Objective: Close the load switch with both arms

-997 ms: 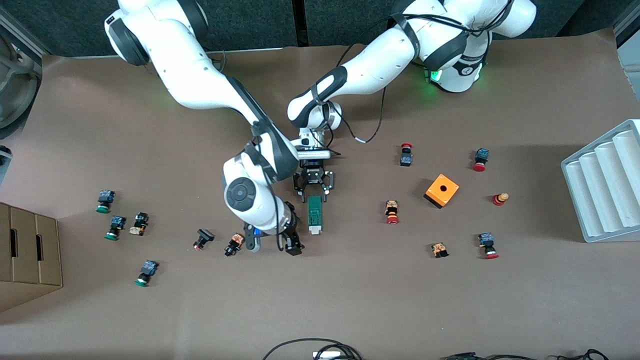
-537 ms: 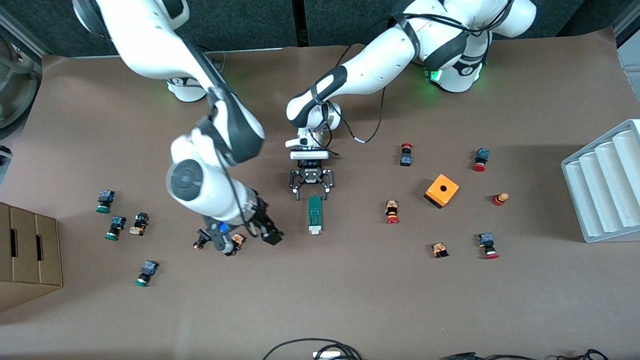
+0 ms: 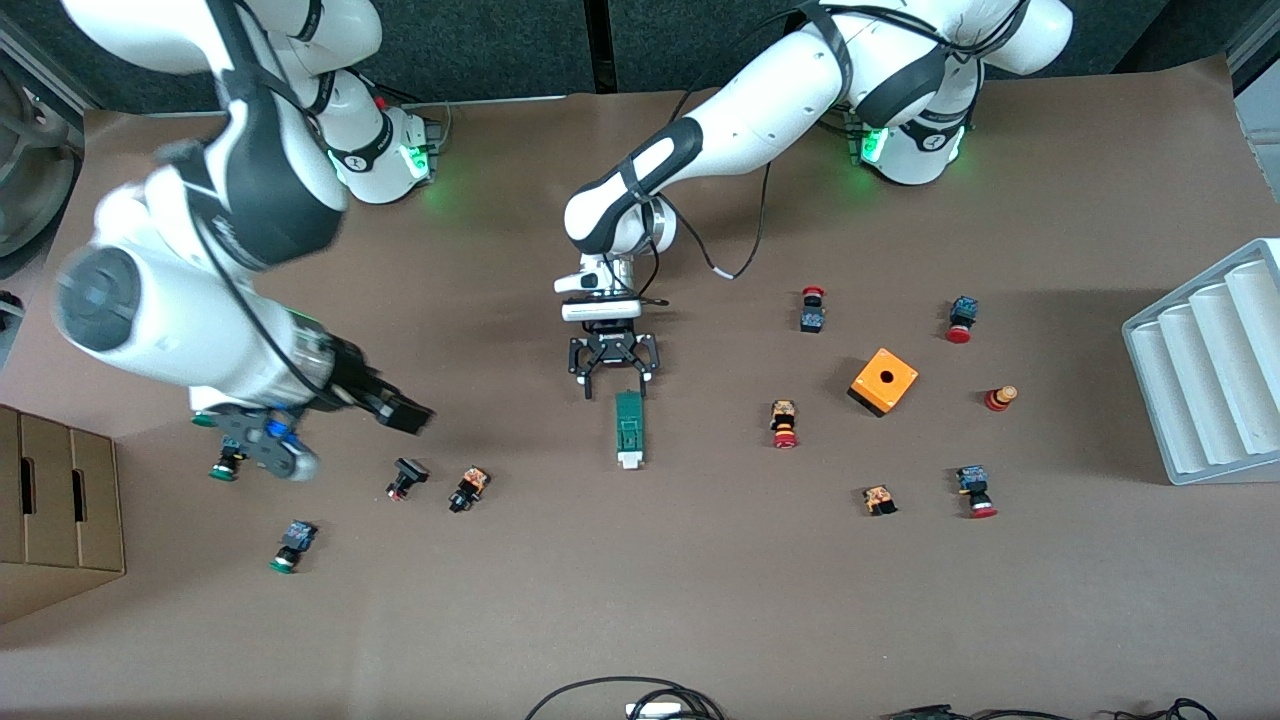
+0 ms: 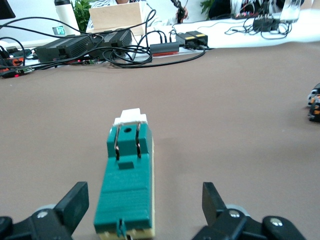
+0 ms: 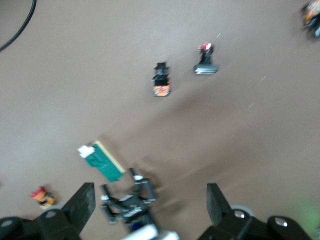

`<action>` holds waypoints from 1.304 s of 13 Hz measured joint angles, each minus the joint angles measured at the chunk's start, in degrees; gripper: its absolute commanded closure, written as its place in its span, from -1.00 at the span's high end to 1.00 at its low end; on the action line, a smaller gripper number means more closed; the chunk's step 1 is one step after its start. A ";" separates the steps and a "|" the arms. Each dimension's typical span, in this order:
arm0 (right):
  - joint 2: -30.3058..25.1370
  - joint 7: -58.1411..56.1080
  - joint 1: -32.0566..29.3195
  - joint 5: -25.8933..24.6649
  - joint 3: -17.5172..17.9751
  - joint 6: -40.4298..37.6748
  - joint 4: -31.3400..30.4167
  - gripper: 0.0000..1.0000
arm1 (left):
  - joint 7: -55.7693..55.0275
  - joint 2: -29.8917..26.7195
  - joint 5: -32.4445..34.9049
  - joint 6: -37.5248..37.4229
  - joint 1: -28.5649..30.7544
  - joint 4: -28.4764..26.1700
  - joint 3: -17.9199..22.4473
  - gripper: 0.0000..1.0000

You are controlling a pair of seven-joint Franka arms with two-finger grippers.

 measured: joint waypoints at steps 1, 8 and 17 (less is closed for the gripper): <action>-2.52 -4.56 -3.82 -1.28 3.02 -1.11 -2.03 1.00 | 2.45 -0.84 -1.34 1.54 0.47 -0.03 0.01 1.00; -20.78 -40.73 -14.82 -1.88 -3.54 -9.80 -12.13 1.00 | 21.80 -12.25 -12.52 18.34 7.96 -6.30 0.09 1.00; -21.19 -53.03 -15.13 -7.97 -8.28 -3.46 -16.45 1.00 | 48.19 -19.00 -38.22 21.36 10.38 -6.99 -0.02 1.00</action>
